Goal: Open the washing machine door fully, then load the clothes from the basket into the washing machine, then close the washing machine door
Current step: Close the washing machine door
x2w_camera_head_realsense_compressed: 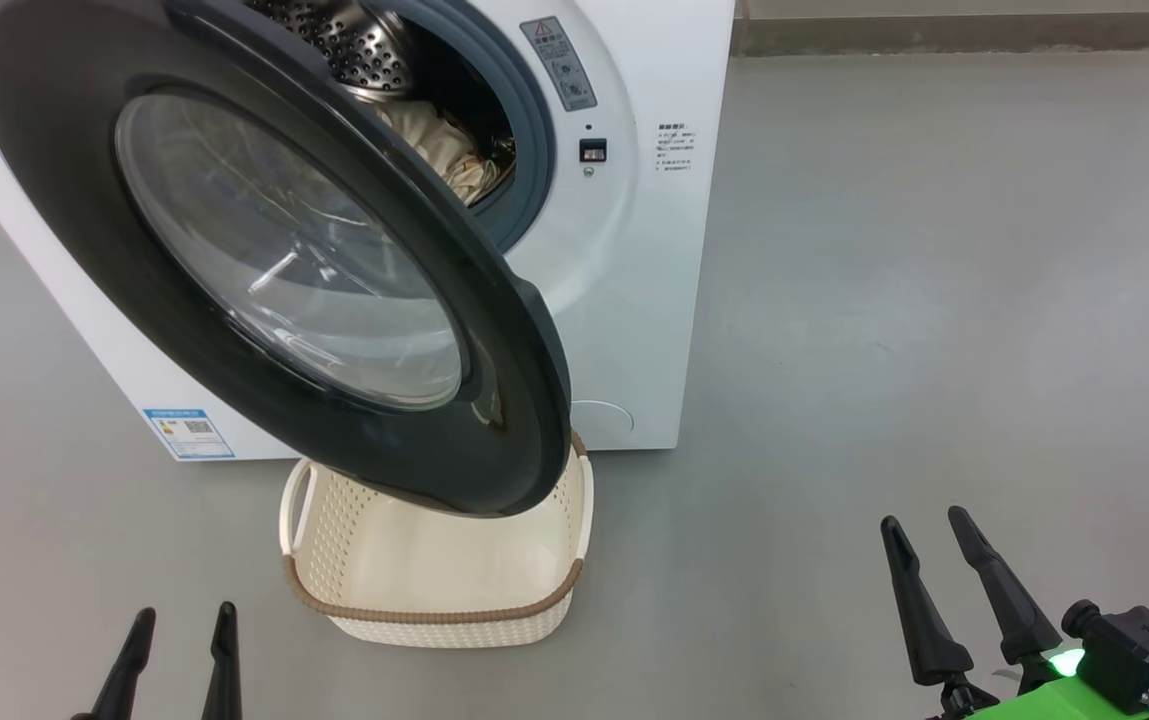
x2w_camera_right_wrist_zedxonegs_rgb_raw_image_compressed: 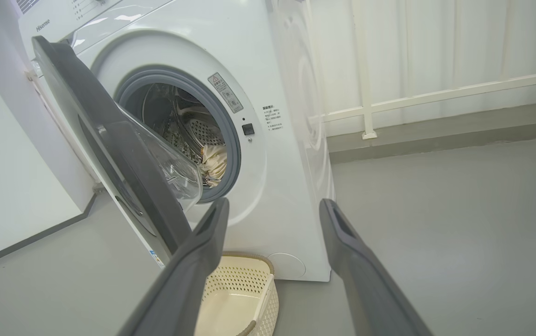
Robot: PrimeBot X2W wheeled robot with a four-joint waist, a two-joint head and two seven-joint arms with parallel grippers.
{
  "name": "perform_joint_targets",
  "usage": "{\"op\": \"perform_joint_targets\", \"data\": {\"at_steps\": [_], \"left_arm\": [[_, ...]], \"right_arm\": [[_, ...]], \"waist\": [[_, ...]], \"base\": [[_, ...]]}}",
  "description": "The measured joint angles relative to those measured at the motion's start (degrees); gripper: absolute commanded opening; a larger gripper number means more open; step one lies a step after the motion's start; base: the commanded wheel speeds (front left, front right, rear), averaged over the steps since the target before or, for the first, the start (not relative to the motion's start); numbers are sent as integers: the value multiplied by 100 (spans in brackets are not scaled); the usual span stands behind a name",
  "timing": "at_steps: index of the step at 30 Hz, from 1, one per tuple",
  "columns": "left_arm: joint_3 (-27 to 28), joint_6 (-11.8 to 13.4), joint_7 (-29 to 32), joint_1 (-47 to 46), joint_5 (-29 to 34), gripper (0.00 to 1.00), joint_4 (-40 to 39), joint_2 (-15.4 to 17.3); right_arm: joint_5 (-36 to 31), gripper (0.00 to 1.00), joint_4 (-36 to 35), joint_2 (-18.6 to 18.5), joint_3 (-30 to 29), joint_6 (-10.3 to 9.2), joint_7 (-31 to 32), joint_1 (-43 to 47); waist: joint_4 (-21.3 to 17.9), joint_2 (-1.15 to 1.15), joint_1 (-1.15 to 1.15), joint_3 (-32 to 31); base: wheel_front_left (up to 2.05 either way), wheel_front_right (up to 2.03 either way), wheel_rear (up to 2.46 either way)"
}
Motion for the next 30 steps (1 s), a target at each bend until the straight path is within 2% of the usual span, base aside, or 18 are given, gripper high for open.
{"op": "perform_joint_targets", "data": {"at_steps": [17,18,19,20,21,23,24,30], "left_arm": [[-80,0,0,0,-1,100,11,-65],[-87,0,0,0,-1,100,11,-66],[-91,0,0,0,-1,100,11,-67],[-94,0,0,0,-1,100,11,-68],[-98,0,0,0,-1,100,11,-68],[-104,0,0,-1,-1,100,11,-76],[-107,0,0,-1,-1,100,10,-86],[-143,0,0,-2,-1,100,4,-136]], "right_arm": [[1,100,22,-18,5,0,0,-1],[1,94,22,-18,4,0,0,-1],[1,66,22,-16,4,0,0,-1],[1,46,22,-15,3,0,0,-2],[1,38,22,-12,3,0,0,-4],[2,4,13,-3,8,0,0,-7],[2,0,-2,2,15,0,0,-11],[12,0,-225,27,97,0,0,-252]], "waist": [[130,0,0,-42],[138,0,0,-43],[147,0,0,-44],[156,0,0,-46],[163,0,0,-47],[183,0,0,-53],[194,0,0,-56],[305,0,0,-70]], "base": [[0,0,0],[0,0,0],[0,0,0],[0,0,0],[0,0,0],[0,0,0],[0,0,0],[0,0,0]]}}
